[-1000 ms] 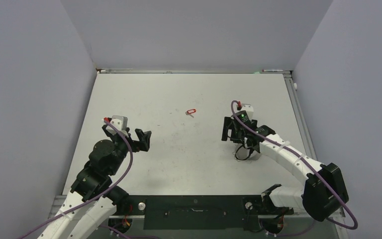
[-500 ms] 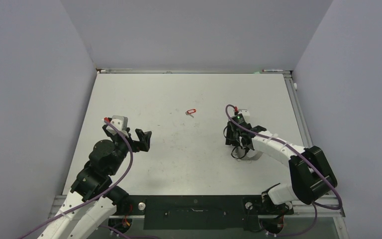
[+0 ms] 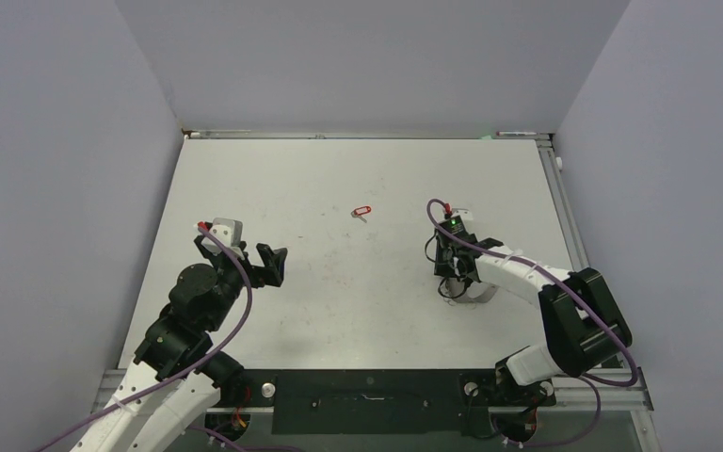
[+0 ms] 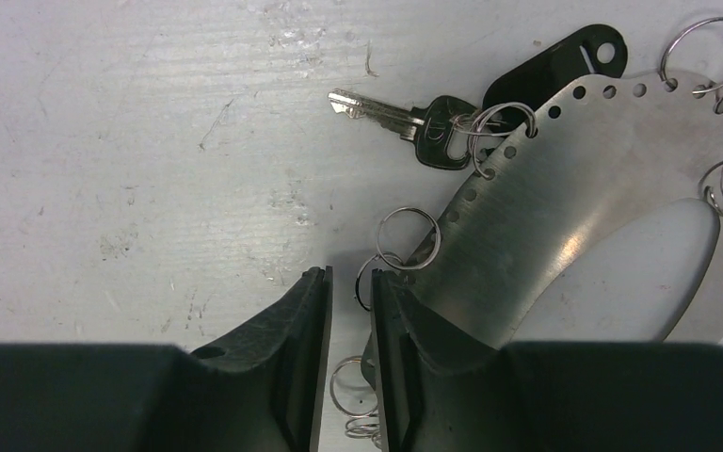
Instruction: Put the keys on the keyring
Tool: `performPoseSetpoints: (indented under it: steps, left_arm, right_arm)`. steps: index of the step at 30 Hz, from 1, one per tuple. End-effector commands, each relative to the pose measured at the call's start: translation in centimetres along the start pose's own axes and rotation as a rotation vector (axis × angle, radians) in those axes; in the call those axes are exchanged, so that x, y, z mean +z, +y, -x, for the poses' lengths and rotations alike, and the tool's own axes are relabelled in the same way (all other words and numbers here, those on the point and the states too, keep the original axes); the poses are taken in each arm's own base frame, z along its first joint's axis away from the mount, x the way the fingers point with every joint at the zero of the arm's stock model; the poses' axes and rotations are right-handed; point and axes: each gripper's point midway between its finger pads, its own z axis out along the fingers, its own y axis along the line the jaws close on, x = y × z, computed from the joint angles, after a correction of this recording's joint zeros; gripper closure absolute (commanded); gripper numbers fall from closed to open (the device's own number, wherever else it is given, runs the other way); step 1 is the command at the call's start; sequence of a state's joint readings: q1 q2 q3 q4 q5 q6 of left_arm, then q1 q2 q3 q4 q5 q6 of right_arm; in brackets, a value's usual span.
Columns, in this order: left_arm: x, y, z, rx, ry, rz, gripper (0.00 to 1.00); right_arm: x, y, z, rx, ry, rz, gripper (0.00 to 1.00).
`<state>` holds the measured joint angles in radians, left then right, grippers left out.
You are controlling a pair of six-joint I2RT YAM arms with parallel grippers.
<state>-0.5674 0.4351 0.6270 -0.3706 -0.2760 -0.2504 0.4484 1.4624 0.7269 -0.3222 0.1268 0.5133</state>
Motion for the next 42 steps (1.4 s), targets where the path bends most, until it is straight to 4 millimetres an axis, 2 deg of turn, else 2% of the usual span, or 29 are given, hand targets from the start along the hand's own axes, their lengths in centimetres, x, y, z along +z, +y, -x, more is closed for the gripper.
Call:
performPoseSetpoints:
  steps: [1,7,16,19,25,30,35,42]
  left_arm:
    - [0.1,-0.3,0.8,-0.002,-0.022,-0.012,0.04]
    - [0.1,-0.3,0.7,-0.002,-0.019,-0.012,0.04]
    - [0.1,-0.3,0.7,-0.001,-0.018,-0.012,0.04]
    - [0.1,-0.3,0.7,-0.001,-0.019,-0.013,0.04]
    - [0.1,-0.3,0.7,-0.001,-0.018,-0.014,0.04]
    - [0.1,-0.4,0.7,-0.002,-0.019,-0.017,0.04]
    - [0.1,-0.6,0.8,-0.001,-0.021,-0.030,0.04]
    - [-0.2,-1.5,1.1,-0.001,-0.034,-0.085,0.04]
  right_arm:
    - [0.3,-0.2,0.7,0.008,-0.030,0.005,0.77]
    - [0.4,-0.6,0.7,0.010,-0.025,0.003,0.86]
    - [0.5,-0.4,0.6,0.009,-0.016,0.014,0.88]
    - [0.7,-0.4,0.5,0.009,-0.012,0.016,0.94]
    - [0.6,-0.2,0.7,0.009,-0.015,0.028,0.95]
    - [-1.3,0.1,2.0,0.028,-0.072,0.058,0.95]
    - [-4.7,0.8,4.1,0.067,-0.162,0.124,0.95]
    - [-8.3,2.0,5.7,0.104,-0.244,0.232,0.95]
